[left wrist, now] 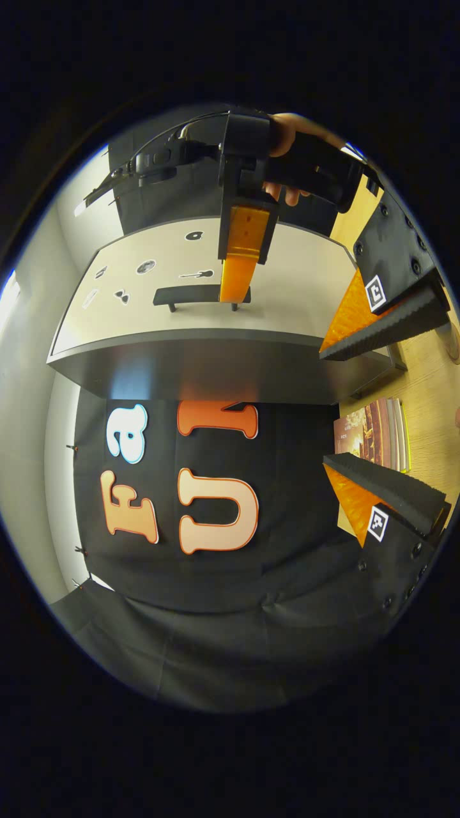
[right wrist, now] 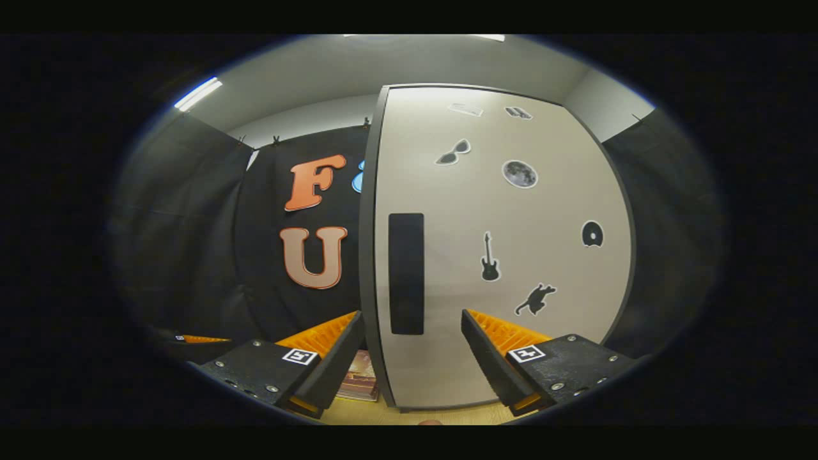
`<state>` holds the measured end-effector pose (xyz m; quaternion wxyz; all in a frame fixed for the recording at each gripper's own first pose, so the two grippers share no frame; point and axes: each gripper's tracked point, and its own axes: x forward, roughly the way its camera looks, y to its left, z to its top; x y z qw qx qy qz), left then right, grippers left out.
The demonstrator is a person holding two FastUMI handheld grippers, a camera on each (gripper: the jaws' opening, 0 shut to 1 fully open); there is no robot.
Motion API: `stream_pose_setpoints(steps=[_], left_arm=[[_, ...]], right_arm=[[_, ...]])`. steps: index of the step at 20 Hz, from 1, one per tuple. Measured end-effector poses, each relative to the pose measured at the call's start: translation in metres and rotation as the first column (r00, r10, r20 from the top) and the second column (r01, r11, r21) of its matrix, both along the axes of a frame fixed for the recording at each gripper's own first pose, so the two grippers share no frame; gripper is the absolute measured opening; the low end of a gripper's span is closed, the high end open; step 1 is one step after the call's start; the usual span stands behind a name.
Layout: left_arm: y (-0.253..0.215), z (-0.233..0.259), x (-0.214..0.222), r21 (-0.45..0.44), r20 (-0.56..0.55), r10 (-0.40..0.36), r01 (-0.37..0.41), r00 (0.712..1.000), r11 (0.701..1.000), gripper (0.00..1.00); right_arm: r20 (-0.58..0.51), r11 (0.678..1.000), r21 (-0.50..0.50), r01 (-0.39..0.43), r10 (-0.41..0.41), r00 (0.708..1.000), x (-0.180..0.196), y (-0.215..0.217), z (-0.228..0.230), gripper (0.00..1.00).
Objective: Open the cabinet door with the right hand, grasp the bottle in the cabinet with the left hand and place it on the coaster, then close the cabinet door with the right hand.
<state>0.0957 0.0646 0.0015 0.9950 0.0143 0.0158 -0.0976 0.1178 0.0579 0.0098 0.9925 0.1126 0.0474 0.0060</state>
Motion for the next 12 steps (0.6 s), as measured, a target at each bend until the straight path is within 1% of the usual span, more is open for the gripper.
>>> stream_pose_setpoints(steps=[4, 7, 10, 11, 12], left_arm=[[-0.007, 0.006, -0.005, 0.001, 0.012, -0.008, 0.008, 1.0, 1.0, 0.95], [-0.019, 0.013, -0.009, -0.008, 0.021, 0.001, 0.0, 1.0, 1.0, 0.95], [-0.031, 0.019, -0.015, -0.016, 0.035, 0.046, -0.046, 0.998, 0.999, 0.94], [-0.036, 0.02, -0.017, -0.014, 0.039, 0.065, -0.064, 0.997, 0.998, 0.95], [-0.043, 0.021, -0.021, -0.014, 0.04, 0.08, -0.079, 0.996, 0.997, 0.95]], right_arm=[[-0.006, 0.998, -0.018, 0.052, -0.052, 0.999, -0.03, -0.027, 0.002, 0.93], [-0.002, 0.997, -0.013, 0.071, -0.071, 0.998, -0.05, -0.051, 0.002, 0.93], [-0.006, 0.998, -0.017, 0.062, -0.062, 0.998, -0.073, -0.078, -0.002, 0.93], [-0.006, 0.998, -0.024, 0.056, -0.056, 0.998, -0.079, -0.088, -0.003, 0.97], [-0.006, 0.998, -0.031, 0.052, -0.052, 0.999, -0.086, -0.098, -0.005, 0.93]])
